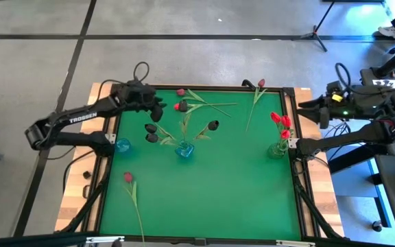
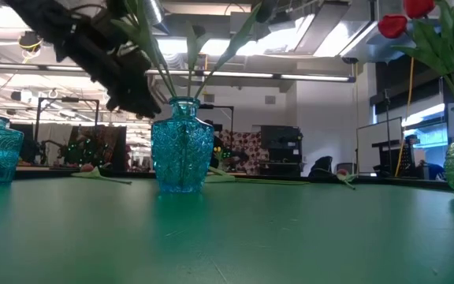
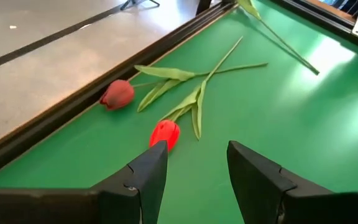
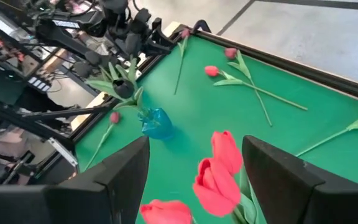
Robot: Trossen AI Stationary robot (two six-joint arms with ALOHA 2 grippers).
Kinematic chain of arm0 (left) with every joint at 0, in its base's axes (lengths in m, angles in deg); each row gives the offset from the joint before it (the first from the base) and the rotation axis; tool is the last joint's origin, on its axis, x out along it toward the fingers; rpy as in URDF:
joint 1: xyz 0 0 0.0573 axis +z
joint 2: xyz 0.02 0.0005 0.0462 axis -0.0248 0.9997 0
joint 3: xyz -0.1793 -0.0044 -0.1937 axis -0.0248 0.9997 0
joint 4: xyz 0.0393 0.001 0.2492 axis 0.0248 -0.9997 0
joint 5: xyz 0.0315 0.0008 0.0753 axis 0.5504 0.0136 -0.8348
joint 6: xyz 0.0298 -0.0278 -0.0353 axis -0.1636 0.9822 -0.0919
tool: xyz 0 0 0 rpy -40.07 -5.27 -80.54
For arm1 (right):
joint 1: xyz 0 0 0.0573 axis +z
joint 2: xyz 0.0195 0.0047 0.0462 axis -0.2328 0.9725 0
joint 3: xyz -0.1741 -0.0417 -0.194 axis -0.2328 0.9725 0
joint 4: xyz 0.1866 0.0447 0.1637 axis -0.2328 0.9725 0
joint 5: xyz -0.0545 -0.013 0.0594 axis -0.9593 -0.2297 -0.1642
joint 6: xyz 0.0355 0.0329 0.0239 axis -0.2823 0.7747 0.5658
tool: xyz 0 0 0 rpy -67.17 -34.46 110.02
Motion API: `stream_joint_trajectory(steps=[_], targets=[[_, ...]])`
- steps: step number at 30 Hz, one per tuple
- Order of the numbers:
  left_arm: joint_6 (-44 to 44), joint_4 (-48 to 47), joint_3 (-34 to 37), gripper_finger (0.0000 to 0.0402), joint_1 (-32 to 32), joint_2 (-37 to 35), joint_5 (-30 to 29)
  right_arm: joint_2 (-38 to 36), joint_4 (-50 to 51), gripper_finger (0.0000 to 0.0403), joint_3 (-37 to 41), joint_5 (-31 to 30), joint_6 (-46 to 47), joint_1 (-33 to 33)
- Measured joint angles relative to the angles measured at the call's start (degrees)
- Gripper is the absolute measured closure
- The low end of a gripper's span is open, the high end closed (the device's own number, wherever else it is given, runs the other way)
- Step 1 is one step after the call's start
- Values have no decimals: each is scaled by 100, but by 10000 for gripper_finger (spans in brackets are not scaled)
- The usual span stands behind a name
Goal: Sort flowers into vase by color
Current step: Put the red tulip into the green vase
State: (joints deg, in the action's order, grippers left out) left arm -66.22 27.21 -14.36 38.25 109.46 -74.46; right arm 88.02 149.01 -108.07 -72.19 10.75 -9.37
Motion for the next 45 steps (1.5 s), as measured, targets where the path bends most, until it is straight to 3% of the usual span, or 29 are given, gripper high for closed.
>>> stream_joint_trajectory(steps=[3,9,18,22,35,41,45], targets=[[-147,539,298,238,94,48,36,131,0,146,-1,-31,108,0],[-149,1427,587,238,536,324,736,340,2,146,1,-96,188,0],[-1339,1686,-67,238,599,1780,888,616,-29,146,1,-168,486,0],[-1764,1763,-423,238,735,2297,1425,708,-35,146,1,-156,775,0],[-2527,1373,-1858,240,539,3913,1596,986,-413,146,1,-123,913,0],[-2965,164,-2616,263,328,4502,1053,1018,-442,146,1,-123,913,0],[-2970,-45,-2761,286,325,4742,939,1018,-442,146,1,-126,913,0]])
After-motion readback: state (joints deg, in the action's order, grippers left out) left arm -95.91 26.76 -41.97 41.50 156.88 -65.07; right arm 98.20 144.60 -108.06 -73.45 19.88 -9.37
